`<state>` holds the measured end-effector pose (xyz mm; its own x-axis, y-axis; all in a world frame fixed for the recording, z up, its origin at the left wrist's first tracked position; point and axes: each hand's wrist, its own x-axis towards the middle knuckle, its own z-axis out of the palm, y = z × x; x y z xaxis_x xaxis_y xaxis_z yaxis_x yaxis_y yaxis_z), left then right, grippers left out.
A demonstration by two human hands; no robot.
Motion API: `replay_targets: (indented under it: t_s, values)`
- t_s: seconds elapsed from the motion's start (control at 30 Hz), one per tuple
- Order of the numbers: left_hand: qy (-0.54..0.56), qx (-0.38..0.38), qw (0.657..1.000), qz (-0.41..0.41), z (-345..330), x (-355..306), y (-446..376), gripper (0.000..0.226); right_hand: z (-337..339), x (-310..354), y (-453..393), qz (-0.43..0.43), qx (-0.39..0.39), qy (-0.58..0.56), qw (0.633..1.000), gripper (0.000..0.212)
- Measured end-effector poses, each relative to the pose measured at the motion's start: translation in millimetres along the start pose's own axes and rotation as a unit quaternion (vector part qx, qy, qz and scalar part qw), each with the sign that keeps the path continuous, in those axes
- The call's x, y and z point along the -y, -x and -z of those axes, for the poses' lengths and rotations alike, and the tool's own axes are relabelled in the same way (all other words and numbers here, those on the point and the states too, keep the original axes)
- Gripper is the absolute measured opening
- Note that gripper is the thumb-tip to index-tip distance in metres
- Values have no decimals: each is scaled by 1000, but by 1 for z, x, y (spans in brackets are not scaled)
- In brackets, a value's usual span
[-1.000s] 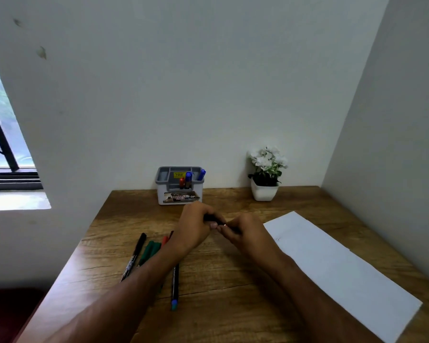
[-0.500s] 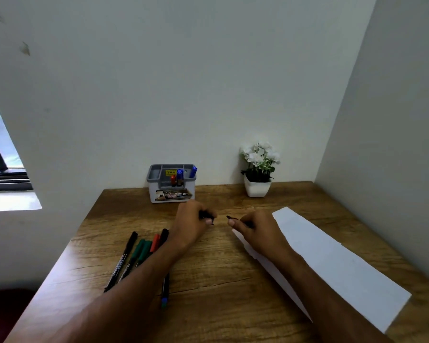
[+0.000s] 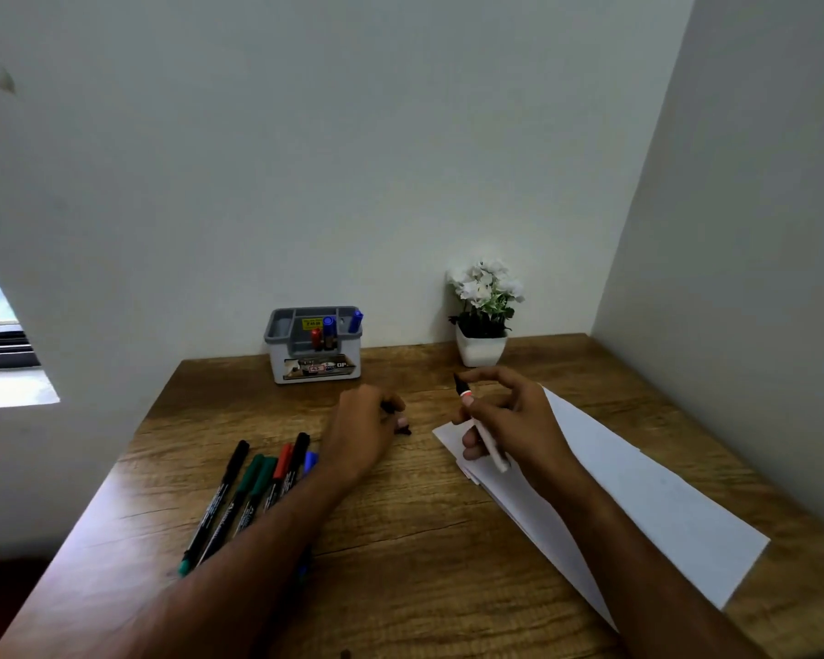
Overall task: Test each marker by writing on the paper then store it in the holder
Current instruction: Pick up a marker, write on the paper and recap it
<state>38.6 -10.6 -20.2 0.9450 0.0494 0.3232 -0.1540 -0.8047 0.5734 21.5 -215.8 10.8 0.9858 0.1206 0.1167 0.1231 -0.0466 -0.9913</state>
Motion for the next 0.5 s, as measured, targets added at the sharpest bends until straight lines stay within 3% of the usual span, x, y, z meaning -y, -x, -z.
replay_targets:
  t_s: [0.13,0.27,0.37,0.5]
  values:
    - [22,-45,998,-35,2,-21,8,31,19,6,1,-18,3,-133,991,23]
    - [12,30,994,-103,-12,-55,25,35,43,3,-6,-7,-6,-315,949,32]
    - [1,144,983,-112,-22,-74,36,58,58,-2,-6,15,-65,-280,958,31]
    - [-59,221,965,-131,-36,-71,41,77,71,-9,2,41,-138,-90,986,21]
